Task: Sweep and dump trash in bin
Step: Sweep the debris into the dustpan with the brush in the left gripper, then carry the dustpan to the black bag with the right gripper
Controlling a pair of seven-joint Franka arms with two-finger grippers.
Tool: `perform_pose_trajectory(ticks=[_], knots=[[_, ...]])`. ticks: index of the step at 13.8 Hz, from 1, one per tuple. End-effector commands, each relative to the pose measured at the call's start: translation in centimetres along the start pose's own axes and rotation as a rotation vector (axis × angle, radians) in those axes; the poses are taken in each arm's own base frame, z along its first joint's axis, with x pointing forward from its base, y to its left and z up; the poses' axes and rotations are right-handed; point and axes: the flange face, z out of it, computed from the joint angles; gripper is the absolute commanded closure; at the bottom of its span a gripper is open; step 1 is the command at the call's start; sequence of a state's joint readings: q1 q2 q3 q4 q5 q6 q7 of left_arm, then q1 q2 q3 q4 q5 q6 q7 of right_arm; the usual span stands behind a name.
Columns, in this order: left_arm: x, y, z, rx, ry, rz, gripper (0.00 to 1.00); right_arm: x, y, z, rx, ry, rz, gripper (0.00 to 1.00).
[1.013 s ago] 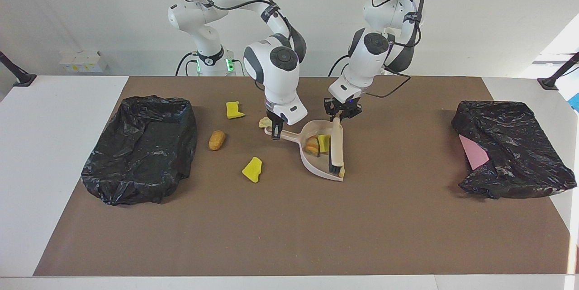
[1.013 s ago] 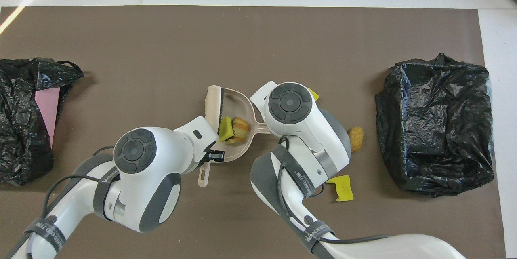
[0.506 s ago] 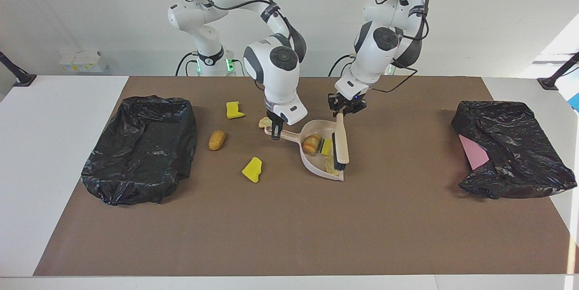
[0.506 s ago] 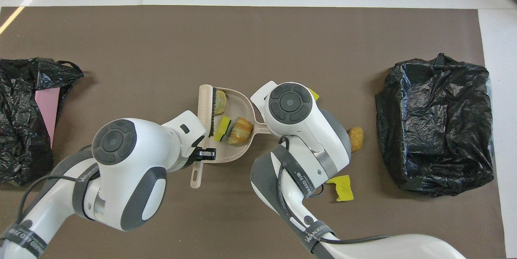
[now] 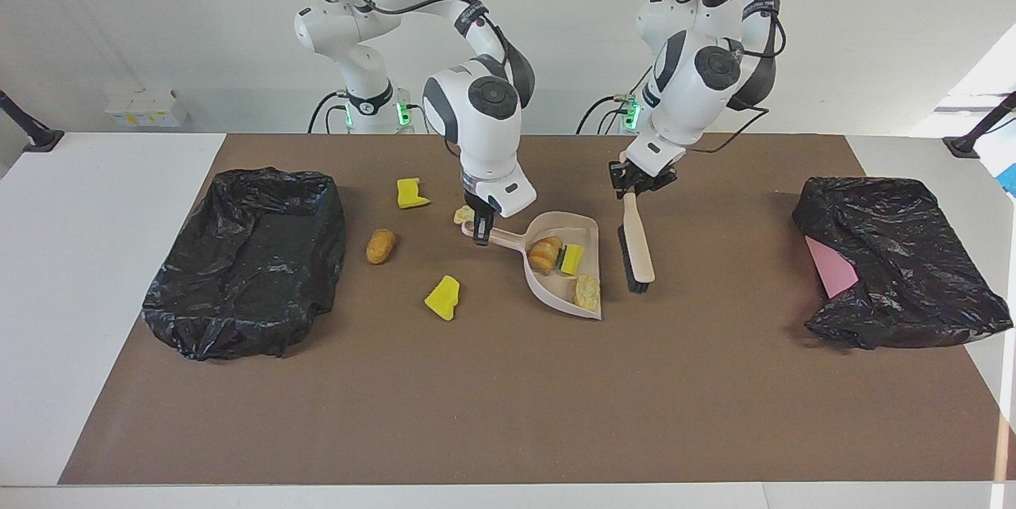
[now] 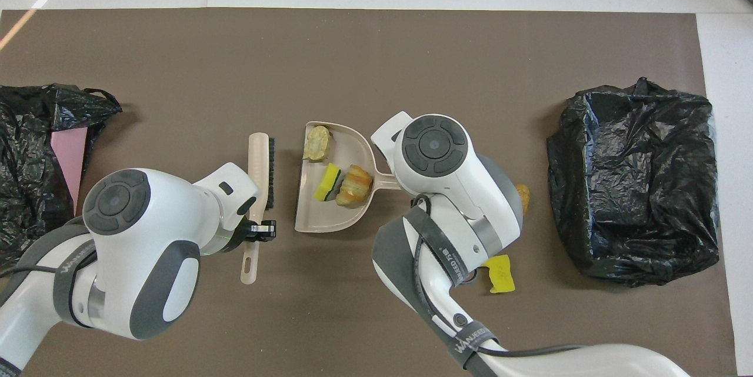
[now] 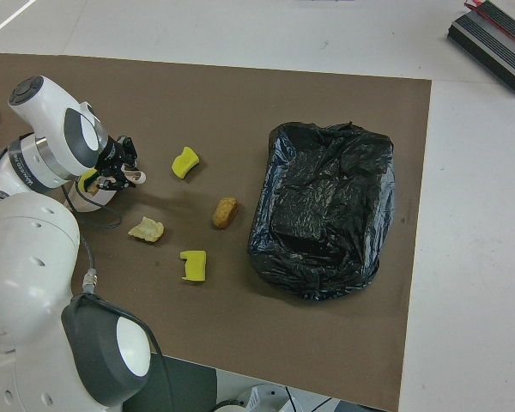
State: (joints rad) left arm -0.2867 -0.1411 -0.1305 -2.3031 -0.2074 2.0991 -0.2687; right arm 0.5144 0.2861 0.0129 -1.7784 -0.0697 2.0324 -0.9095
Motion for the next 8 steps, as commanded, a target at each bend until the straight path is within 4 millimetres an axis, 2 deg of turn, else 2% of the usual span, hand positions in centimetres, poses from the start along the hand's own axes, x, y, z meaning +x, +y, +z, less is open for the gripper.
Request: perform_pose_trajectory(ticks=[1,2,3,5,8], knots=[[-3.6,-0.5,0.1,0.04,0.018,-0.006,1.0,-4.7,1.6,-3.4,-0.034,0.006,-0.073,1.0],[-4.5,-0.7,0.5,0.047,0.018,-0.004,1.0,-7.1,2.5,-5.1,-0.052,0.019,-0.088,1.0],[-5.7,-0.1,0.8,0.057,0.033,0.004,1.0,-10.1,3.2,-6.0,-0.027,0.016,-0.081,1.0],[-8.2,1.3,1.5,0.081,0.055,-0.019,1.0,-14.9,4.1,-8.0,-0.02,0.013,-0.107,1.0],[-12.1,6.1,3.5,0.142,0.074,-0.041,1.0,-22.7,5.4,-9.9,-0.024,0.021,-0.114,1.0]])
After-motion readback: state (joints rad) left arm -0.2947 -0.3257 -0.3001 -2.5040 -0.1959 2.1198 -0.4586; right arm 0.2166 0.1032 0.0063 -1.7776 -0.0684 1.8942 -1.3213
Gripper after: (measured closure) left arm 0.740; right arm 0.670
